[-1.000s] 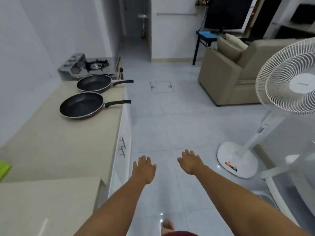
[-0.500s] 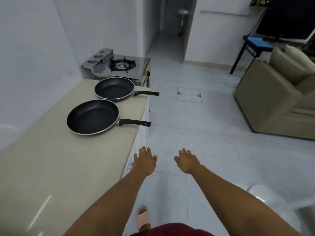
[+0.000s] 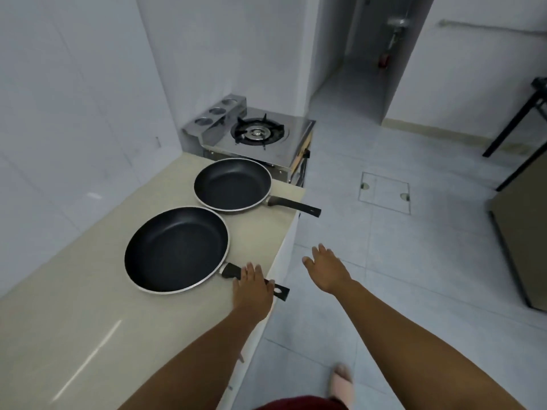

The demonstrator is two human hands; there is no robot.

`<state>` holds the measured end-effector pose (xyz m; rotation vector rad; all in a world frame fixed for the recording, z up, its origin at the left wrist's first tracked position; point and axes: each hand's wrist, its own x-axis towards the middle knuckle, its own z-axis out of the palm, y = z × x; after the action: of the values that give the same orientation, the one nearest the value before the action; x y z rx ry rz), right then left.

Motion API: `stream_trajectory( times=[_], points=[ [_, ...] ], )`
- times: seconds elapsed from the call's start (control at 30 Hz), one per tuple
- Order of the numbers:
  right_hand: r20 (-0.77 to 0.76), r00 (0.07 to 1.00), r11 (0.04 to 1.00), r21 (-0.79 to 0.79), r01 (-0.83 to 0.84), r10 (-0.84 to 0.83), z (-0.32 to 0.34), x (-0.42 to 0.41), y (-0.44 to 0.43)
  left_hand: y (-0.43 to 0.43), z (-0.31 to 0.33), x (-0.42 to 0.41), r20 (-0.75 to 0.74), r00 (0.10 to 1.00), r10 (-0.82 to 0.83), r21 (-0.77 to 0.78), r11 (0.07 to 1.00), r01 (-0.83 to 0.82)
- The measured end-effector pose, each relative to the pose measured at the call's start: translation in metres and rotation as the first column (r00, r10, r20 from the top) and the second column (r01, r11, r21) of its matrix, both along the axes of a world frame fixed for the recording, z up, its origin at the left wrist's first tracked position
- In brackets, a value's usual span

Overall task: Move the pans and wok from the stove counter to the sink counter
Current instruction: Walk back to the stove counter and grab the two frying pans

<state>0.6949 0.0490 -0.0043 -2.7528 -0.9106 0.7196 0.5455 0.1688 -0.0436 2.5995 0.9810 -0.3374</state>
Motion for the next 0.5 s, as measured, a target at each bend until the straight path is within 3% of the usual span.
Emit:
stream_trajectory(
  times=[0.2,0.5],
  points=[
    [0.045,0.973,0.973,-0.046,-0.226,0.228,-0.006,0.091,0.047,0.007,-0.019,0.040,0.004,0.939,0.344,-0.057,0.937,-0.344],
    [0.047,0.859,0.856,-0.130,-0.500,0.509,-0.023,0.185,0.089,-0.028,-0.026,0.090,0.032,0.635,0.772,-0.038,0.636,-0.771]
  ],
)
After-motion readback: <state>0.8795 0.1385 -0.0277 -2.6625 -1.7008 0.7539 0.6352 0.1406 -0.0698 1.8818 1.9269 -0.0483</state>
